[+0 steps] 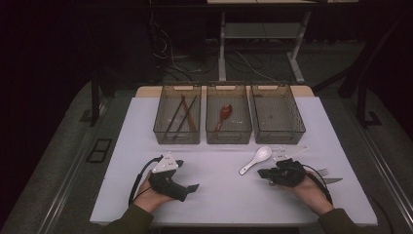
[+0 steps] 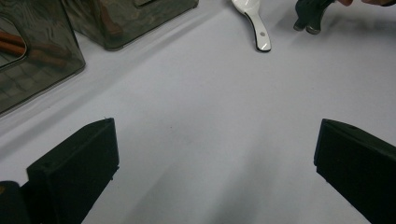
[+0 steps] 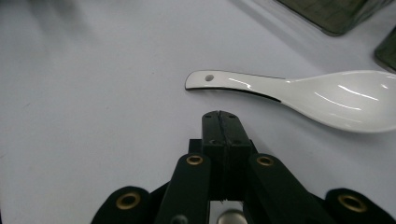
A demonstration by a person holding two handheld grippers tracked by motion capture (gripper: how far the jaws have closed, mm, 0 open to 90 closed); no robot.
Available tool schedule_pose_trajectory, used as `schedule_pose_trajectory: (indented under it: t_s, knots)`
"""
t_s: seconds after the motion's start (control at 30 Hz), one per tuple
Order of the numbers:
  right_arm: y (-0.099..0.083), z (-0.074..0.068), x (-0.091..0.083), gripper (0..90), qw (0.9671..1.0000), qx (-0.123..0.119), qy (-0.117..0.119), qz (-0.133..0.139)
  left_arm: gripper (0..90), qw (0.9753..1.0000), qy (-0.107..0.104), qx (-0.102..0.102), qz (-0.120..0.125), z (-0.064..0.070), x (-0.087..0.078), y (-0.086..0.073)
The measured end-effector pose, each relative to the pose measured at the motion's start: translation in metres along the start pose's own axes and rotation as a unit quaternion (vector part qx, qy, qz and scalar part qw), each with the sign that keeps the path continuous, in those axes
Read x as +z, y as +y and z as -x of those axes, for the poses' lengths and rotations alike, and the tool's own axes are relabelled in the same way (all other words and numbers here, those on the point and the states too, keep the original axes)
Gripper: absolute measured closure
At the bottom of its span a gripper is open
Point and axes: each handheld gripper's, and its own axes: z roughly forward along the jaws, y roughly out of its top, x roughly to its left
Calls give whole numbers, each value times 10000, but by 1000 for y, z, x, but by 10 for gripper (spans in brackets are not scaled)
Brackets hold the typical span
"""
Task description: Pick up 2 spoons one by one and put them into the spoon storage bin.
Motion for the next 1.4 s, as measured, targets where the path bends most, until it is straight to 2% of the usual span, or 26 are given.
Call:
schedule_pose_trajectory:
  t_s: [0.57,1.0,1.4]
  knots:
    - [17,3,29,893,9997,-27,32,-255,0,10000,-62,44,1,1,0,0]
    - [30,3,41,893,9999,-47,62,-110,0,10000,-82,52,-1,2,1,1]
    - [44,7,54,894,10000,8,-20,-14,0,9999,-98,64,-22,2,1,0]
